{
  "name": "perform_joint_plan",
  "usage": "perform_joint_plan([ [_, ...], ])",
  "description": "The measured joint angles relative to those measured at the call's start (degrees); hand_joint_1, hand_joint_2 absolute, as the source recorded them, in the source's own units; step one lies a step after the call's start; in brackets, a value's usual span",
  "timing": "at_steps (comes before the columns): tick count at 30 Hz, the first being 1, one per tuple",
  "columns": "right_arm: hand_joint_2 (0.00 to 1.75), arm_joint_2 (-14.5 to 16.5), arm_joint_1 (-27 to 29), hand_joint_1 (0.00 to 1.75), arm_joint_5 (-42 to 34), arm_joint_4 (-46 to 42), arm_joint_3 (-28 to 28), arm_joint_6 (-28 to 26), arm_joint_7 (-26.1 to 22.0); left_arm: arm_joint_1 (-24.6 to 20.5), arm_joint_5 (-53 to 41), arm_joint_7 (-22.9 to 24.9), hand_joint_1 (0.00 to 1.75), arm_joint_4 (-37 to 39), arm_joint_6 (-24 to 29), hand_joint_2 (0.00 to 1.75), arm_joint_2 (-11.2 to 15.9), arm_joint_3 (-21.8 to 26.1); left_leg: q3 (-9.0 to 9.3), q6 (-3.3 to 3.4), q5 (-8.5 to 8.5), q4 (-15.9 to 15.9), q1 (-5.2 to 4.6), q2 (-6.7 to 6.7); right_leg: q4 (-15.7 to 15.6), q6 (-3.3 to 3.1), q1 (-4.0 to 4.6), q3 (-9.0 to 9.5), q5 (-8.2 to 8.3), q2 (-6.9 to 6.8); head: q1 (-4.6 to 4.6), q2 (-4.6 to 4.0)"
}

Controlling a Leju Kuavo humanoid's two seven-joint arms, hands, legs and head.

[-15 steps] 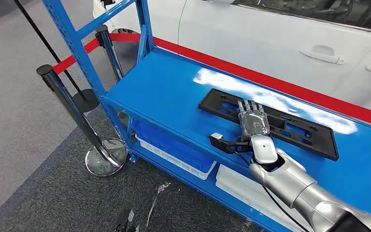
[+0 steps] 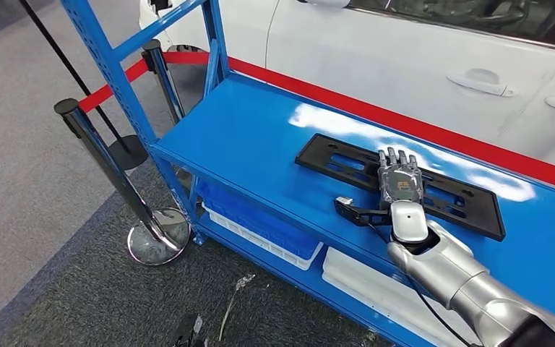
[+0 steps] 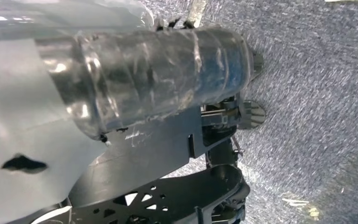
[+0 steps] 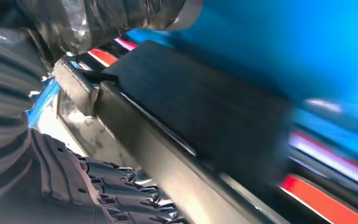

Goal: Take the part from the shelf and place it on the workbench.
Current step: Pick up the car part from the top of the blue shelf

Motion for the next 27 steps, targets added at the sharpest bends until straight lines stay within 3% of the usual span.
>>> perform_joint_plan([
  [2,1.75,-0.28,-0.13,0.0,0.52,0.11,-0.04,0.54,0.99,-0.01,0.06,0.0,0.0,0.0,0.09,0.0,0.01,-0.03,-0.89,-0.63,-1.67,2.26,0.11,0.02,-0.24,-0.51,-0.23,0.2,0.13,-0.03,-0.22,0.0],
  [5,1.75,-0.78,-0.03,0.0,0.79,0.44,-0.2,1.27,1.96,0.02,0.1,0.05,0.0,0.0,0.2,0.0,-0.01,-0.05,-5.45,-1.4,-6.63,12.37,0.41,0.05,-0.29,-0.83,-0.25,0.23,0.14,-0.09,-0.54,0.0],
  [6,1.75,-1.03,0.1,0.0,0.76,0.57,-0.26,1.51,2.12,0.04,0.15,0.08,0.0,0.0,0.24,0.0,-0.01,-0.05,-6.68,-1.49,-7.34,15.02,0.47,0.05,-0.29,-0.84,-0.22,0.23,0.14,-0.09,-0.54,0.0],
  [7,1.75,-1.28,0.25,0.0,0.7,0.68,-0.33,1.7,2.21,0.06,0.24,0.09,0.0,0.0,0.28,0.0,-0.01,-0.06,-7.03,-1.48,-7.04,15.82,0.49,0.06,-0.29,-0.84,-0.2,0.26,0.14,-0.09,-0.54,0.0],
  [8,1.75,-1.52,0.37,0.0,0.64,0.76,-0.4,1.87,2.26,0.07,0.34,0.09,0.0,0.0,0.32,0.0,-0.01,-0.06,-6.19,-1.36,-5.63,14.22,0.49,0.06,-0.29,-0.84,-0.19,0.33,0.14,-0.07,-0.54,0.0],
  [10,1.75,-1.95,0.48,0.83,0.57,0.81,-0.57,2.29,2.35,0.11,0.54,0.09,0.0,0.0,0.4,0.0,-0.01,-0.06,-2.26,-0.9,-1.98,6.46,0.45,0.05,-0.29,-0.78,-0.15,0.5,0.15,0.04,-0.54,0.0],
  [12,1.75,-2.45,0.57,1.7,0.57,0.83,-0.69,2.79,2.45,0.11,0.63,0.08,0.0,0.0,0.45,0.0,-0.01,-0.06,0.6,-0.41,-0.4,0.66,0.21,0.03,-0.32,-0.39,-0.02,0.44,0.26,0.12,-0.49,0.0],
  [15,1.75,-3.17,1.07,1.75,0.5,0.85,-0.79,3.58,2.59,0.15,0.67,-0.04,0.0,0.0,0.51,0.0,-0.03,-0.06,1.06,0.35,-0.1,-0.66,-0.02,-0.01,-0.74,0.63,-0.01,0.37,0.63,0.15,-0.48,0.0],
  [17,1.75,-3.59,1.41,1.74,0.34,0.85,-0.87,4.36,2.63,0.13,0.68,-0.25,0.0,0.0,0.61,0.0,-0.07,-0.07,1.39,1.05,0.53,-1.5,0.19,0.05,0.63,1.16,-0.08,-0.29,-0.47,0.14,-0.41,0.0],
  [20,1.75,-4.06,2.01,1.74,-0.52,0.85,-1.09,6.58,2.63,0.02,0.66,-0.59,0.0,0.0,0.87,0.0,-0.17,-0.08,1.33,1.62,0.98,-1.95,0.3,0.13,10.57,1.56,-0.13,-4.83,-5.58,0.07,-0.09,0.0],
  [22,1.75,-4.15,2.67,1.75,-1.23,0.84,-1.25,8.04,2.6,0.08,0.66,-0.83,0.0,0.0,1.23,0.0,-0.21,-0.08,1.25,1.64,0.97,-1.86,0.29,0.15,14.84,1.79,-0.21,-6.76,-6.57,0.04,-0.04,0.0],
  [23,1.75,-4.17,2.88,1.75,-1.46,0.82,-1.29,8.5,2.59,0.1,0.64,-0.95,0.0,0.0,1.44,0.0,-0.21,-0.08,1.26,1.61,0.93,-1.78,0.32,0.15,13.93,1.86,-0.3,-6.25,-5.61,0.01,-0.04,0.0],
  [25,1.75,-4.29,2.96,1.75,-1.72,0.74,-1.46,8.85,2.59,0.06,0.55,-1.23,0.0,0.0,2.05,0.0,-0.22,-0.09,1.24,1.35,0.65,-1.32,0.38,0.11,6.74,1.97,-0.59,-2.58,-2.27,-0.11,-0.03,0.0],
  [27,1.75,-4.46,2.89,1.75,-1.97,0.49,-1.82,8.87,2.57,-0.03,0.42,-1.55,0.0,0.0,3.71,0.0,-0.23,-0.12,0.93,0.84,0.17,-0.5,0.25,-0.05,0.79,1.69,-0.57,0.55,-0.53,-0.12,-0.1,0.0],
])
